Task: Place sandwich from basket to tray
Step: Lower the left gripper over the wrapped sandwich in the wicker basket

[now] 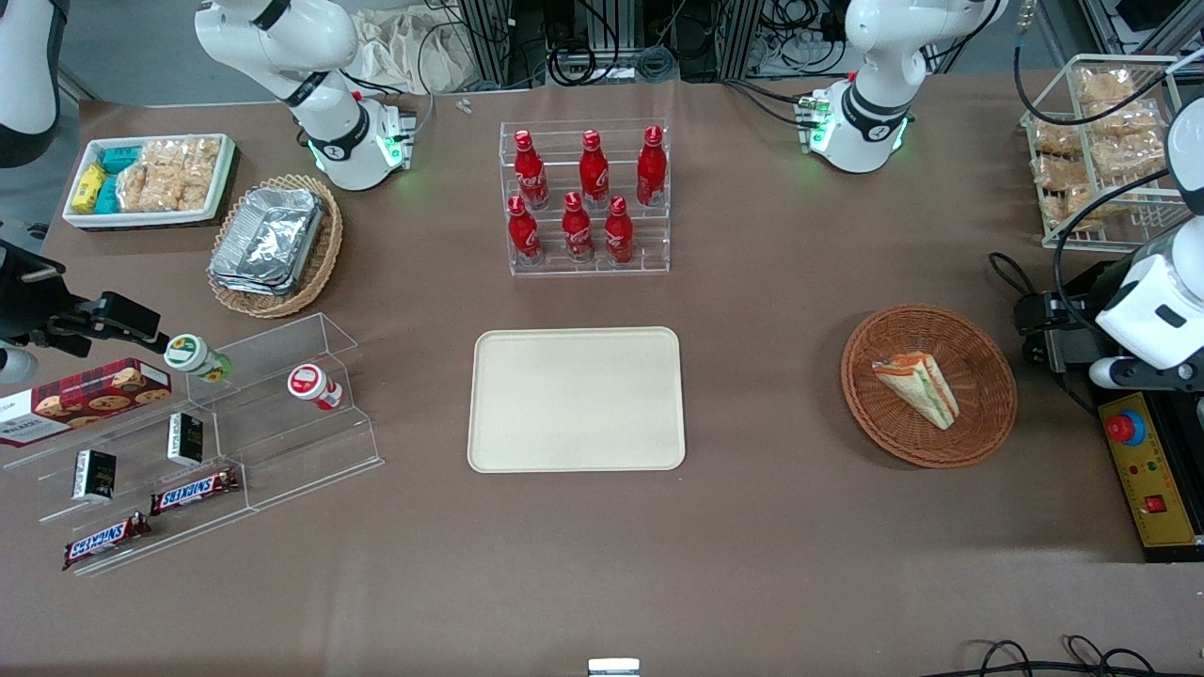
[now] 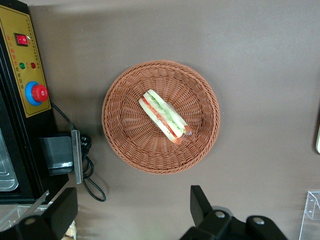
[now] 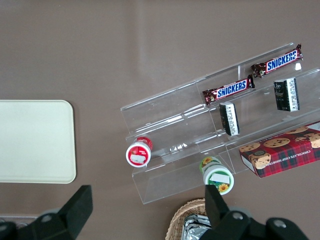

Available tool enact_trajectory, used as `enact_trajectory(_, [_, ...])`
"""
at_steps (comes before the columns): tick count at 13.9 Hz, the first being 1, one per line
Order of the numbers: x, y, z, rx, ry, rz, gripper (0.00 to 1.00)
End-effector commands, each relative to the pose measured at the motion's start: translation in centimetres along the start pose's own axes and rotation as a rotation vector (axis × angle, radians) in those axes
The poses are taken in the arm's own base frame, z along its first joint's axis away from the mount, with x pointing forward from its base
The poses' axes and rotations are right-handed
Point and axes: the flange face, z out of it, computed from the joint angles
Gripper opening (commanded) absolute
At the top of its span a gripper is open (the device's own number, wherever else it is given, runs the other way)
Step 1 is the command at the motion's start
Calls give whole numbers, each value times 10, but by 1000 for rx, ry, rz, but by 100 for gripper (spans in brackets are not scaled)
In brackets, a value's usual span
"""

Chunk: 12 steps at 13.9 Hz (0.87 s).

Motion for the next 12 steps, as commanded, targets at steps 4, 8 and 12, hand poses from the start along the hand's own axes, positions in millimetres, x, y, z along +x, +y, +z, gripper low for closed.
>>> enact_trajectory(4, [-3, 2, -1, -24, -9, -27, 100])
enact_trajectory(8, [-7, 6, 34, -24, -73, -35, 100])
enact_trajectory(12, [-2, 14, 100, -40, -61, -209, 98])
